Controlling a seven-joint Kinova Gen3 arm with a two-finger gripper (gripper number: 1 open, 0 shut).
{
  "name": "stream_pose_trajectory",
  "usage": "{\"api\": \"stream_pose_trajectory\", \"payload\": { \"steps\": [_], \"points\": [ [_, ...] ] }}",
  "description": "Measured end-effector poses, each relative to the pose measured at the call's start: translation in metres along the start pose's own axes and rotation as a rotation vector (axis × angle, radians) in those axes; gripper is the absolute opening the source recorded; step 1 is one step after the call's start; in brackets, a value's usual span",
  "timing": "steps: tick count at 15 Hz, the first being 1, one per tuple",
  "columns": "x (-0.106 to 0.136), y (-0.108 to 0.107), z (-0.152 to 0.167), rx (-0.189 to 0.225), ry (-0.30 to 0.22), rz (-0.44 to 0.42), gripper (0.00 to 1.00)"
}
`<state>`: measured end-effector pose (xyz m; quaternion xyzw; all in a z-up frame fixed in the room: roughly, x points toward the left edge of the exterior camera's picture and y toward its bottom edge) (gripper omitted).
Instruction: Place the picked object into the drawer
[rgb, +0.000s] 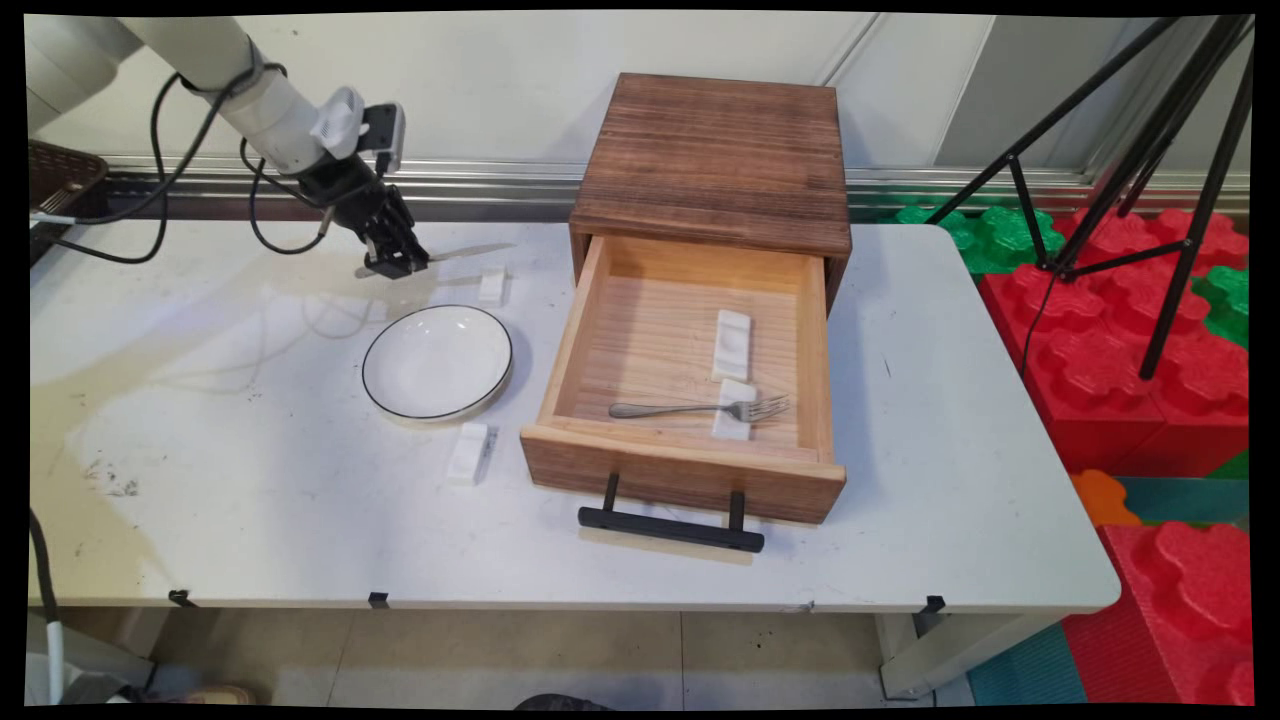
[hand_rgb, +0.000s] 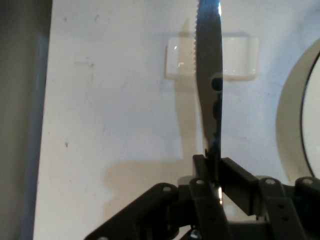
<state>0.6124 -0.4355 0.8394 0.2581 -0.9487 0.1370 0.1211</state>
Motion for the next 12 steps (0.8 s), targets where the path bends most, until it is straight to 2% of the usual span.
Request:
{"api": "stream_pose_trajectory", "payload": {
  "steps": [6, 12],
  "points": [
    [0.010, 0.008, -0.041, 0.008, 0.048, 0.013, 0.00],
    [0.043, 0.025, -0.079, 0.001, 0.136, 0.062, 0.00]
  ]
}}
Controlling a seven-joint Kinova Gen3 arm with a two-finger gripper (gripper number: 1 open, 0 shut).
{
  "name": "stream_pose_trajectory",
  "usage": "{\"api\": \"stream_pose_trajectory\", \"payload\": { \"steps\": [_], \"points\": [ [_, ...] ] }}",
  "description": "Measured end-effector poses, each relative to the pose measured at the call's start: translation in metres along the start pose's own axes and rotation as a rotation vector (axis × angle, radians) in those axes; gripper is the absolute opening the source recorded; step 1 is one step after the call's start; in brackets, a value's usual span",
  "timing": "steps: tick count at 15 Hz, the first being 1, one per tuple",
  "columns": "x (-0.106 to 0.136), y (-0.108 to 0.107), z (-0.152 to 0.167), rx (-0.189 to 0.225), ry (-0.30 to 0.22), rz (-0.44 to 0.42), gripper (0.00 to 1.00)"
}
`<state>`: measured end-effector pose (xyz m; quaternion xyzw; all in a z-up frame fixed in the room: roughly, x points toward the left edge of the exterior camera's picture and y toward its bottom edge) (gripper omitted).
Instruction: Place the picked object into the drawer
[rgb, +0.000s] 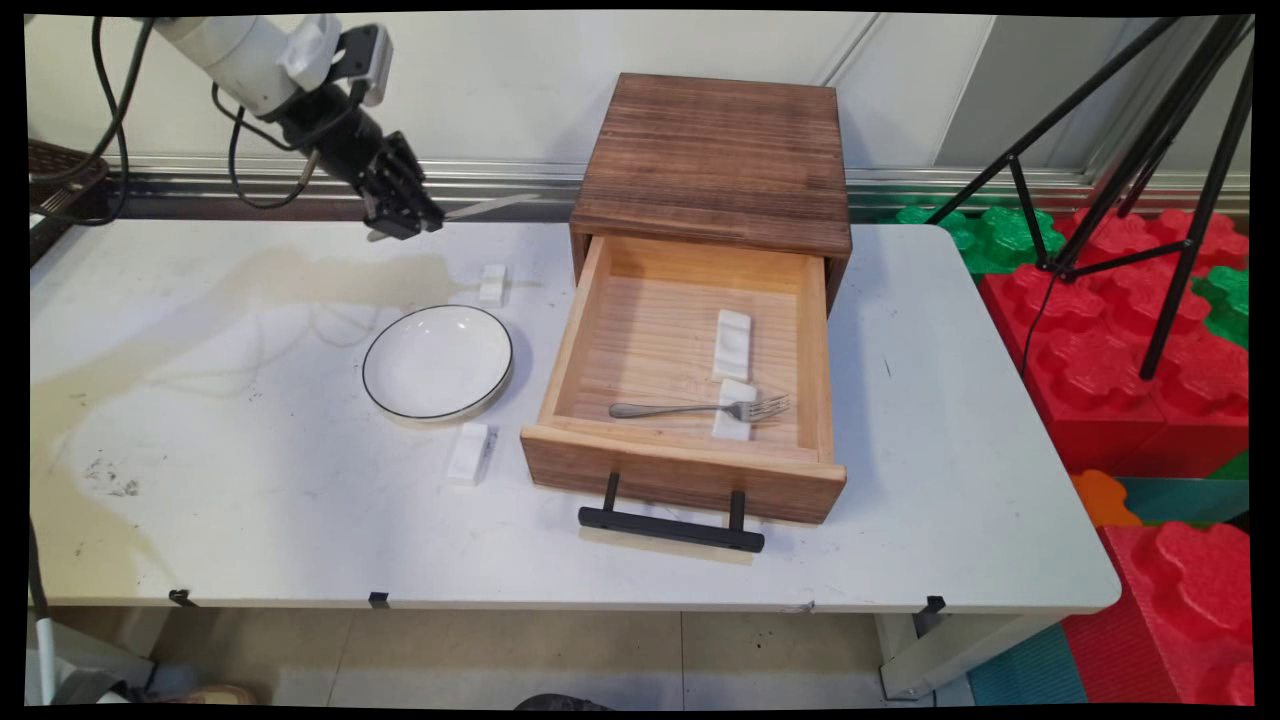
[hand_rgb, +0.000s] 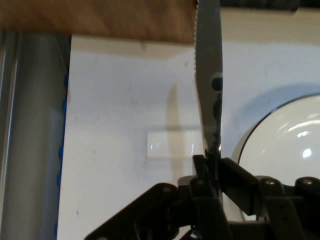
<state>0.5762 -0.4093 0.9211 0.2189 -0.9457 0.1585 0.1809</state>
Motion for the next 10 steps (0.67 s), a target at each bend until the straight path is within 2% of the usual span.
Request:
{"api": "stream_pose_trajectory", "payload": {
  "steps": [10],
  "points": [
    [0.095, 0.041, -0.021, 0.002, 0.139, 0.074, 0.00]
  ]
}}
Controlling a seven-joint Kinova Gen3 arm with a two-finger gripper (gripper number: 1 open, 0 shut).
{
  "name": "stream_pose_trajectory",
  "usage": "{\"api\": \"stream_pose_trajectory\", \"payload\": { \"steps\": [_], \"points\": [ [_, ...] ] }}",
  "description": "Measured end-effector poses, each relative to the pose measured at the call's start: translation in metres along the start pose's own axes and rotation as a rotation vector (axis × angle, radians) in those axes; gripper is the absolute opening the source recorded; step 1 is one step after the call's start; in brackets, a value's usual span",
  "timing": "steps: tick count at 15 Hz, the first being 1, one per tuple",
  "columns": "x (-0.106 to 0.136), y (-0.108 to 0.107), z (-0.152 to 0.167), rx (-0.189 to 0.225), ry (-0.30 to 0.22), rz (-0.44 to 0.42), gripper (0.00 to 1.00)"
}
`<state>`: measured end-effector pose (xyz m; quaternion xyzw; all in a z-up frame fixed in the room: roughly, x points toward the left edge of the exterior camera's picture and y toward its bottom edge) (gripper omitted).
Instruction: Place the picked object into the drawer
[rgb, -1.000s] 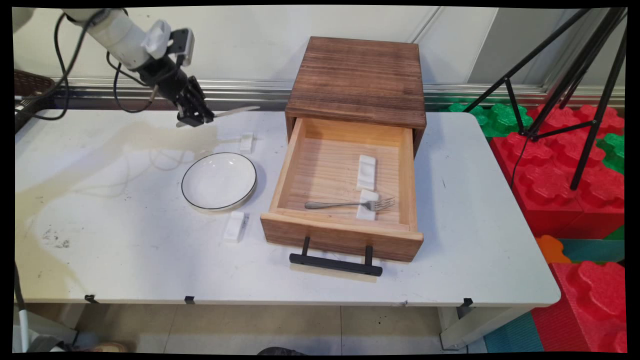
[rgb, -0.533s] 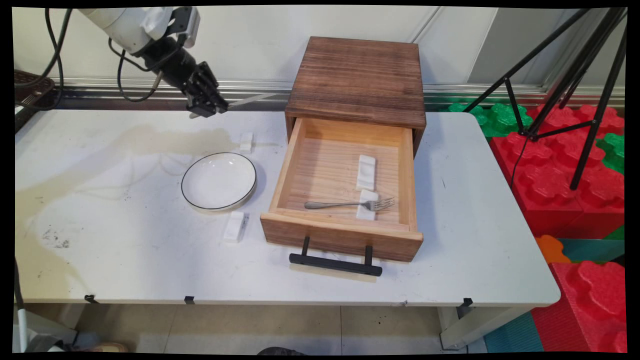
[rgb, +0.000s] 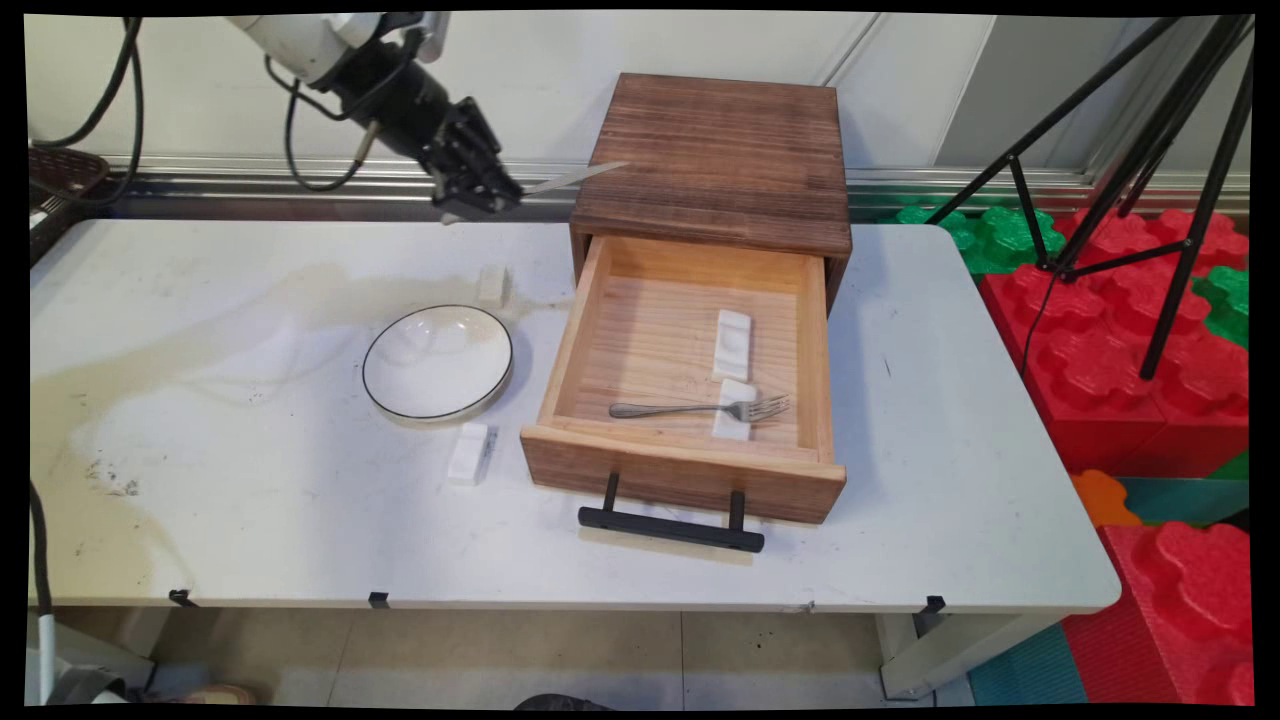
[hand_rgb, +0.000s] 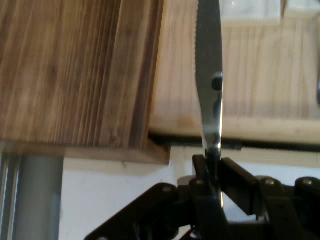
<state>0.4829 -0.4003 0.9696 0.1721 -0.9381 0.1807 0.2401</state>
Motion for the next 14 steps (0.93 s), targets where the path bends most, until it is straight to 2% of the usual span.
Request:
{"api": "stream_pose_trajectory", "payload": {
  "steps": [8, 14],
  "points": [
    [0.064, 0.018, 0.032, -0.020, 0.057, 0.033, 0.00],
    [0.098, 0.028, 0.075, -0.048, 0.058, 0.036, 0.00]
  ]
}}
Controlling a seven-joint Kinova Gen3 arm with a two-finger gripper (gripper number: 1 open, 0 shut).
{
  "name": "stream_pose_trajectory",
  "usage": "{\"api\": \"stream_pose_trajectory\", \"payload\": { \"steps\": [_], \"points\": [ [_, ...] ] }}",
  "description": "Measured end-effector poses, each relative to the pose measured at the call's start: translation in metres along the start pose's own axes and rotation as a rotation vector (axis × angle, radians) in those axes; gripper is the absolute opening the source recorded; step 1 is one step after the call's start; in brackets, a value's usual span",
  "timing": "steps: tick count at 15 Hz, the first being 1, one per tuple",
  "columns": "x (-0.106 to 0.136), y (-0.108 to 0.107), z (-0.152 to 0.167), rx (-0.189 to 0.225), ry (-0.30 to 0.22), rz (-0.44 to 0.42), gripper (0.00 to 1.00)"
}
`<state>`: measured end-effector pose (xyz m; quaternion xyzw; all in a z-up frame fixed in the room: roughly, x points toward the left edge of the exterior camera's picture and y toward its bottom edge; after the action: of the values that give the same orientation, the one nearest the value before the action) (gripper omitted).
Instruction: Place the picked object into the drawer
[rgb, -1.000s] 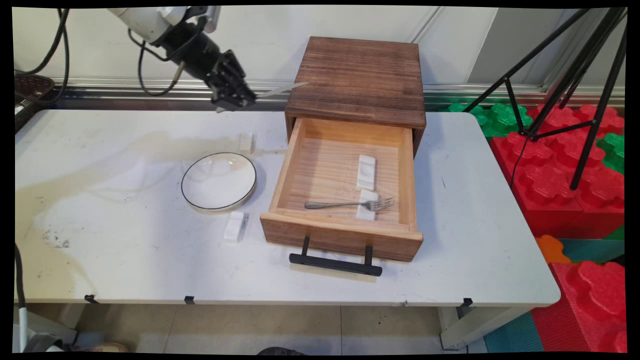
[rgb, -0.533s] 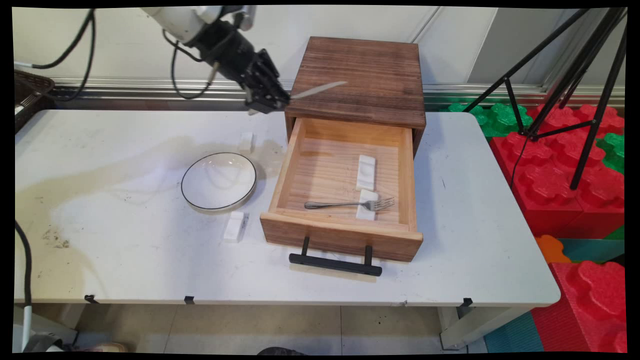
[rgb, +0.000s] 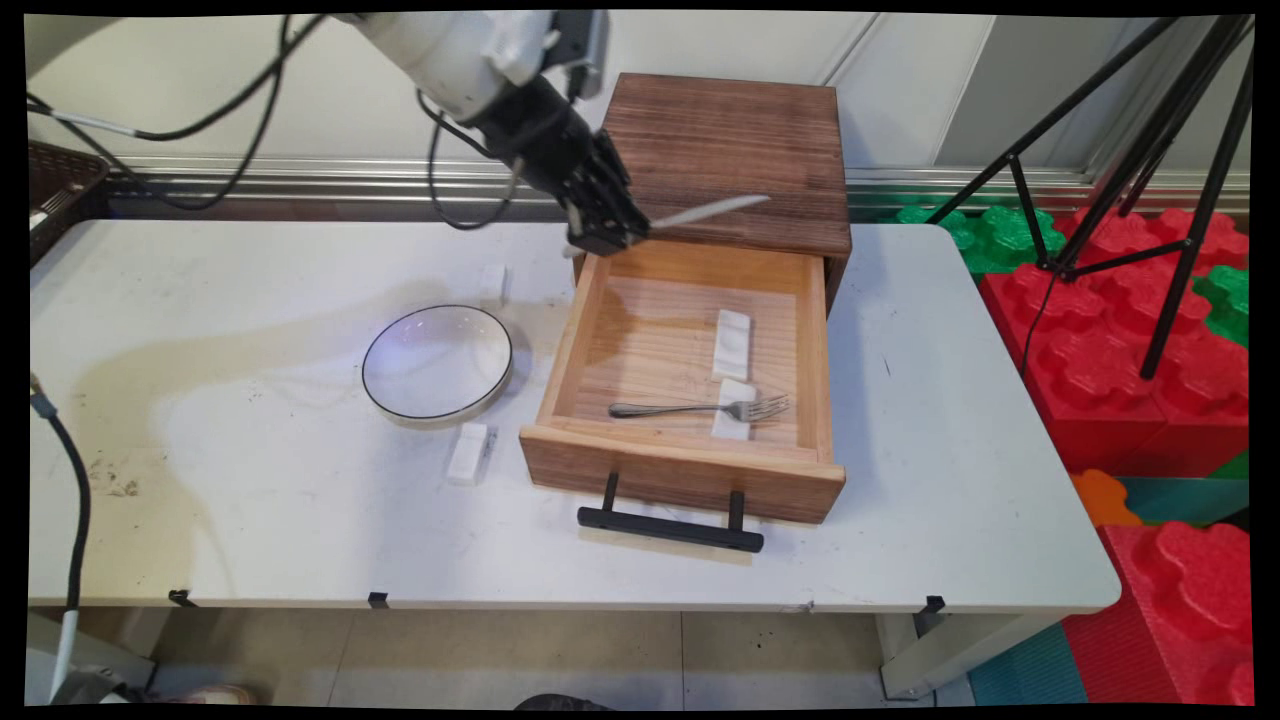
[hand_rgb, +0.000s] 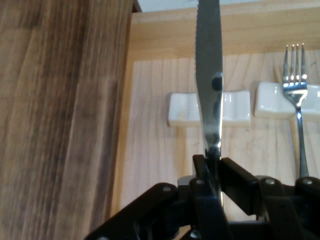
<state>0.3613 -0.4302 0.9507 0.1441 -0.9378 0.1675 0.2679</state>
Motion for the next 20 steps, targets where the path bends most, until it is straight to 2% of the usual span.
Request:
{"api": "stream_pose_trajectory", "payload": {
  "steps": [7, 13, 20],
  "points": [
    [0.016, 0.002, 0.060, -0.030, -0.029, -0.004, 0.00],
    [0.015, 0.001, 0.101, -0.035, -0.055, -0.009, 0.00],
    [0.007, 0.001, 0.134, -0.043, -0.085, -0.007, 0.00]
  ]
}}
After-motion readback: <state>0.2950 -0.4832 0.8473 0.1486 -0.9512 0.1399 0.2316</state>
